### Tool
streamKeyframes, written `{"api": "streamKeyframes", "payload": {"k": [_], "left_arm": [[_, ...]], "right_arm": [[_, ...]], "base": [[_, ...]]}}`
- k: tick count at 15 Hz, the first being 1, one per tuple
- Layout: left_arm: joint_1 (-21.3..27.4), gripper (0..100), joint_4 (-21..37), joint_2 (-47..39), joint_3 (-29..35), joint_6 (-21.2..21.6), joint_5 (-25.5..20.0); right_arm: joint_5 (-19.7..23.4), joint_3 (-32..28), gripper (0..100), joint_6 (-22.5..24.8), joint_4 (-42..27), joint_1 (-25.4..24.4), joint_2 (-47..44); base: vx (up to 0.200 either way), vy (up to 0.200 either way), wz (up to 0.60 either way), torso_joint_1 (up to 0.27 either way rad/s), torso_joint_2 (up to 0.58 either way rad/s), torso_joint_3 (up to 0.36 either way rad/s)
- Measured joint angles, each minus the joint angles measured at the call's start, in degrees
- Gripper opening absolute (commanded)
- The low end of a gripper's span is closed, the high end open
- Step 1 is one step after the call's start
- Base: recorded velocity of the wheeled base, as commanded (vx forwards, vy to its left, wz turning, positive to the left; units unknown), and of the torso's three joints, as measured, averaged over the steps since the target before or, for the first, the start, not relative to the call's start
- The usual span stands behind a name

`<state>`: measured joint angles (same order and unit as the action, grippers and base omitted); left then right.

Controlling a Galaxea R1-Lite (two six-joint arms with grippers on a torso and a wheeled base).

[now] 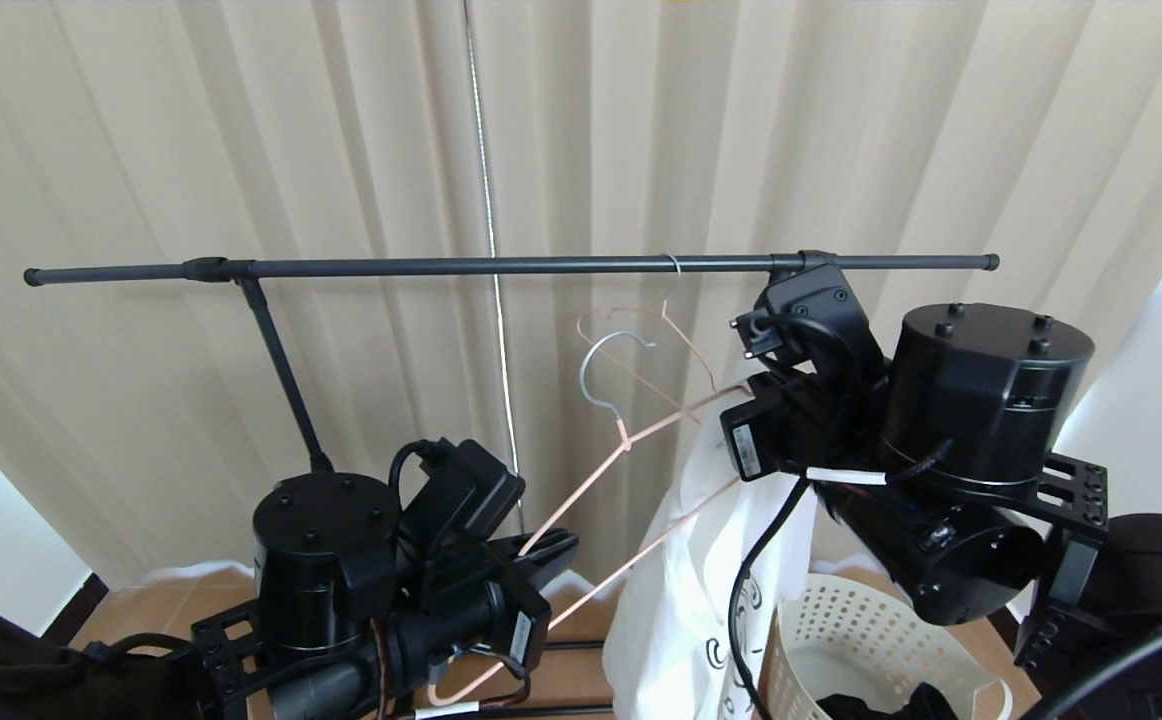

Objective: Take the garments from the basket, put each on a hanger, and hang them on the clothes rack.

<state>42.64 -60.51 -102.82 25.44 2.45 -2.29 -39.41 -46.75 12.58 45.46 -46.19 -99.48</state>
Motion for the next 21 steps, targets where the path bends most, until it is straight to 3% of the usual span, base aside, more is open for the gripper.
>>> {"api": "streamKeyframes", "payload": {"k": [9,17,18,21], "left_arm": [[0.0,0,0.0,-0.5,0.1,-0.1,0.0],[0.0,0,-0.7,-0.8,0.7,-0.1,0.1],[0.0,0,-1.3,-0.7,0.7,0.0,0.1],[-0.1,0,-1.4,-0.5,0.0,0.0,0.4]], "right_arm": [[-0.1,0.3,0,-0.8,7.9,-10.9,-0.7],[0.0,1.4,0,-0.8,9.1,-12.1,-0.7],[-0.3,1.5,100,-0.7,10.4,-12.0,-0.7],[-0.5,1.3,100,-0.5,10.5,-10.1,-0.6]], "base": [[0.0,0.0,0.0,0.0,0.0,0.0],[0.0,0.0,0.0,0.0,0.0,0.0],[0.0,0.0,0.0,0.0,0.0,0.0],[0.0,0.0,0.0,0.0,0.0,0.0]]}}
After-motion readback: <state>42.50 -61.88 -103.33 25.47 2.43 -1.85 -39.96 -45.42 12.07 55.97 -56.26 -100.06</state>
